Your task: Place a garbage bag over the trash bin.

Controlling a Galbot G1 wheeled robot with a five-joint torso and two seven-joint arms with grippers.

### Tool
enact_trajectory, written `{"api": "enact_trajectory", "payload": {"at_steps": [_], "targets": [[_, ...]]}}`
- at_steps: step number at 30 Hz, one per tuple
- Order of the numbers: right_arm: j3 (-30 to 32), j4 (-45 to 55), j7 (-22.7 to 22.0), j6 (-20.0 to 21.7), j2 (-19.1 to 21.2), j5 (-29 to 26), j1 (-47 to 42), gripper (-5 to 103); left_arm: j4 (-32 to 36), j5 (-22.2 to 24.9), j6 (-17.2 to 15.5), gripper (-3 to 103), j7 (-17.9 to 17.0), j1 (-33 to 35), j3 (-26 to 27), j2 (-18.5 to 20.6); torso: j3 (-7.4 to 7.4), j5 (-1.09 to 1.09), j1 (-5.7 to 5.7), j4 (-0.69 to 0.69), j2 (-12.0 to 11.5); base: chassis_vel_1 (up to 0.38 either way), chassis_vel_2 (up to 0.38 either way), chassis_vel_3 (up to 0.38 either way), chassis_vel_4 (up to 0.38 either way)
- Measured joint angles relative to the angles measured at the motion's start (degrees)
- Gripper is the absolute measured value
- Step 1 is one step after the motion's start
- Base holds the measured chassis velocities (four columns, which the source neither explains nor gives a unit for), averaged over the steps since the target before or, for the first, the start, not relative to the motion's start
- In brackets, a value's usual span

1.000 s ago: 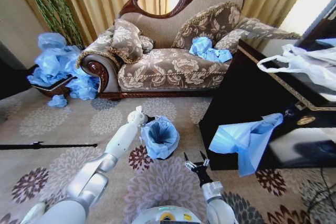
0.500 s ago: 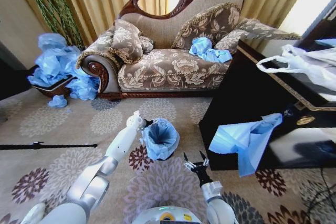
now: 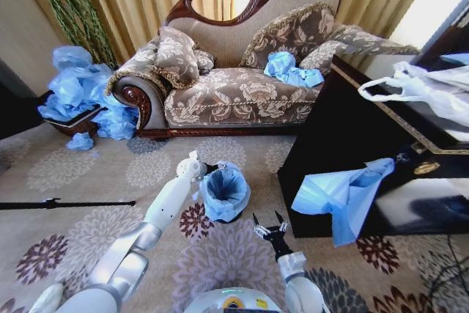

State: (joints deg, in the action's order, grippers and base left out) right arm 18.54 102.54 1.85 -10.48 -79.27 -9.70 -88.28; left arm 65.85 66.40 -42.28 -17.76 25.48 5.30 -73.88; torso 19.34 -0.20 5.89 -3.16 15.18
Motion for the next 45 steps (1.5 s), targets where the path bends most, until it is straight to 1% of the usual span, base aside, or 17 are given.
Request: {"api": "enact_trajectory", "payload": {"at_steps": [7,10,12,14,15,19,21,22,26,31,32,35,36,39,41,43,45], "targets": [[0.2,1.3,-0.2,0.1,0.7,-0.6,-0.5,100,7.6,-4.5,0.3,100,0.3,2.2,0.3,1.5,-0.01,0.0,0.0,0.0,0.0,0.0,0.0,0.0,0.0],[0.3,3.2,-0.8,0.4,1.3,-1.4,-0.8,100,14.4,-8.5,1.7,100,3.0,5.8,1.2,2.9,-0.01,0.01,0.0,-0.01,0.0,0.0,0.0,0.0,0.0],[0.3,3.6,-0.9,0.5,1.5,-1.5,-0.9,100,15.2,-9.5,2.4,100,3.9,6.5,1.3,3.1,-0.01,0.0,-0.01,0.0,0.0,0.0,0.0,0.0,0.0],[0.5,4.9,-1.1,0.6,2.5,-2.3,-1.5,100,19.3,-15.4,7.0,100,7.8,10.6,1.6,4.5,-0.02,0.0,-0.01,0.0,0.0,0.0,0.0,0.0,0.0],[0.5,4.9,-1.1,0.6,2.5,-2.3,-1.5,100,19.3,-15.4,7.0,100,7.8,10.6,1.6,4.5,-0.02,0.0,-0.01,0.0,0.0,0.0,0.0,0.0,0.0],[0.9,5.8,-1.3,0.4,3.3,-3.1,-2.4,100,23.3,-28.3,19.3,100,11.6,17.0,1.6,6.6,-0.02,0.0,-0.01,-0.02,0.0,0.0,0.0,0.0,0.0],[0.9,5.8,-1.3,0.4,3.4,-3.2,-2.5,100,23.7,-29.4,20.6,100,11.9,17.8,1.6,6.9,-0.02,0.0,-0.01,-0.02,0.0,0.0,0.0,0.0,0.0],[0.9,6.3,-1.5,0.2,3.6,-3.2,-2.9,100,26.5,-32.9,24.6,100,12.1,21.5,1.9,8.2,-0.02,-0.01,-0.01,-0.01,0.0,0.0,0.0,0.0,0.0],[1.0,7.6,-2.4,0.0,3.8,-3.2,-3.4,100,32.8,-39.7,28.8,100,10.6,29.0,3.4,10.8,-0.02,0.0,-0.01,0.0,0.0,0.0,0.0,0.0,0.0],[1.7,9.8,-4.1,0.2,3.9,-2.7,-4.7,100,39.7,-45.1,30.1,100,6.9,37.8,6.9,11.8,-0.02,0.0,-0.01,0.0,0.0,0.0,0.0,0.0,0.0],[1.9,10.3,-4.6,0.2,3.9,-2.7,-5.1,100,41.3,-46.2,30.2,100,6.4,40.4,8.2,11.7,-0.03,-0.02,-0.01,-0.05,0.0,0.0,0.0,0.0,0.0],[3.0,11.9,-5.0,-0.4,4.1,-3.1,-6.7,100,47.4,-54.0,33.0,100,7.1,53.9,16.4,8.6,-0.03,-0.01,-0.02,0.02,0.0,0.0,0.0,0.0,0.0],[3.0,11.9,-5.0,-0.4,4.1,-3.1,-6.7,100,47.4,-54.0,33.0,100,7.1,53.9,16.4,8.6,-0.03,-0.01,-0.02,0.02,0.0,0.0,0.0,0.0,0.0],[4.1,13.2,-4.2,-1.6,4.2,-4.3,-8.6,100,51.4,-57.2,36.6,100,8.7,66.0,22.7,4.3,-0.03,0.0,-0.02,0.02,0.0,0.0,0.0,0.0,0.0],[4.3,13.7,-4.0,-2.3,4.5,-4.7,-9.4,100,53.0,-57.9,37.7,100,9.8,69.8,24.8,2.6,-0.03,-0.01,-0.02,0.02,0.0,0.0,0.0,0.0,0.0],[4.8,14.6,-3.9,-4.4,5.6,-5.0,-11.5,100,56.6,-59.7,41.9,100,12.3,77.1,28.8,-1.5,-0.03,0.01,-0.02,-0.01,0.0,0.0,0.0,0.0,0.0],[4.9,14.8,-3.8,-5.0,5.9,-5.1,-12.0,100,57.3,-60.1,42.7,100,12.6,78.3,29.5,-2.5,-0.02,0.0,-0.02,-0.02,0.0,0.0,0.0,0.0,0.0]]}}
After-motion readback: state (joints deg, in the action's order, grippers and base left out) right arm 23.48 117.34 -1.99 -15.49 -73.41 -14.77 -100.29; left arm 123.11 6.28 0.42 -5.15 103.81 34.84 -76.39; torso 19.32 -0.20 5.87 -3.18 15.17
